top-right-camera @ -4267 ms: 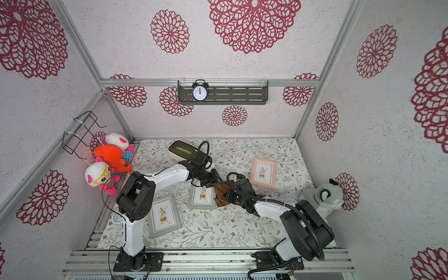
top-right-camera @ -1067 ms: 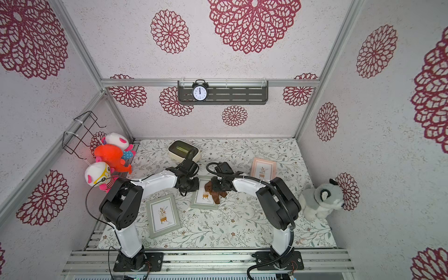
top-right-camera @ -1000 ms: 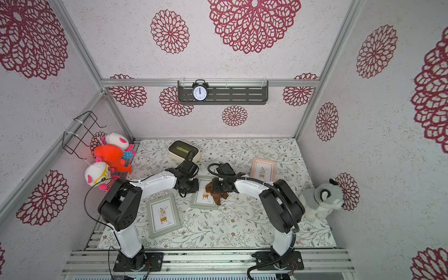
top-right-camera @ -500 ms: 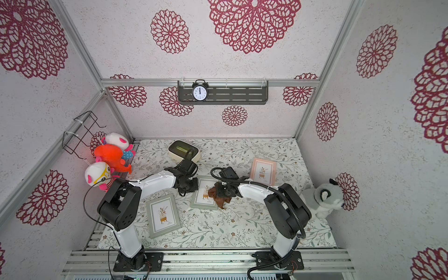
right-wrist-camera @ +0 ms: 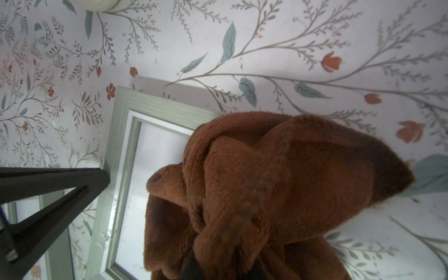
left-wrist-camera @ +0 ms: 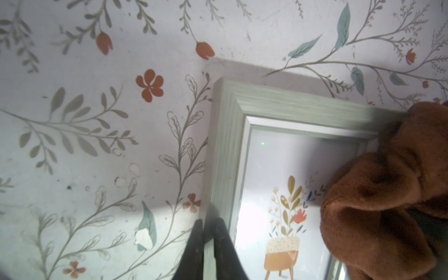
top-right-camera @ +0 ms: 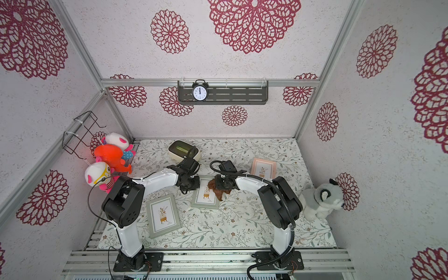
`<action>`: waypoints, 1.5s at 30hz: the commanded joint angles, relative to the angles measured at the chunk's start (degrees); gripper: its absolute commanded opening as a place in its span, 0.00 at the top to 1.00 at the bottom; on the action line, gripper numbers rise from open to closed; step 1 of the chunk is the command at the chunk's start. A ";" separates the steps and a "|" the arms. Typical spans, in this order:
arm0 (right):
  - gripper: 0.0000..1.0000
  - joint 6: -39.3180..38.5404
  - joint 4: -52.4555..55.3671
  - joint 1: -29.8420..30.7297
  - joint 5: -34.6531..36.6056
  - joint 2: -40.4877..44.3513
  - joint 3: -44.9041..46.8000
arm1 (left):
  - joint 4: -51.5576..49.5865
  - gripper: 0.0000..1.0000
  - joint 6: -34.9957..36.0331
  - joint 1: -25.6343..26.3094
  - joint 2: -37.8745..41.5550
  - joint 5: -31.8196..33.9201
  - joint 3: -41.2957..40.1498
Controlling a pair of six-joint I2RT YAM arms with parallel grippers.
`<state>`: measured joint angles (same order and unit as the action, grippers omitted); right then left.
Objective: Wipe the picture frame with a cloth
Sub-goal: Wipe the dirt from the picture frame.
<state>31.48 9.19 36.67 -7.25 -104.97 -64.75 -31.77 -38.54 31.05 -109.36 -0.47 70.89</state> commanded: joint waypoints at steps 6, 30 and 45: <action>1.00 3.38 4.05 5.13 -0.34 8.07 10.14 | -3.08 0.83 0.28 2.09 -6.26 -1.07 -2.33; 1.00 -1.89 2.63 -1.49 1.56 -0.84 2.64 | -7.93 0.86 2.76 4.51 -11.19 0.18 2.32; 1.00 4.97 -8.41 1.45 -4.34 -9.24 -4.88 | -7.35 0.88 3.16 4.81 -10.81 0.03 2.05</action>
<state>34.50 1.76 36.45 -9.82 -111.39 -68.31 -37.12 -35.46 33.47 -113.23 4.49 77.01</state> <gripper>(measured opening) 0.128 0.120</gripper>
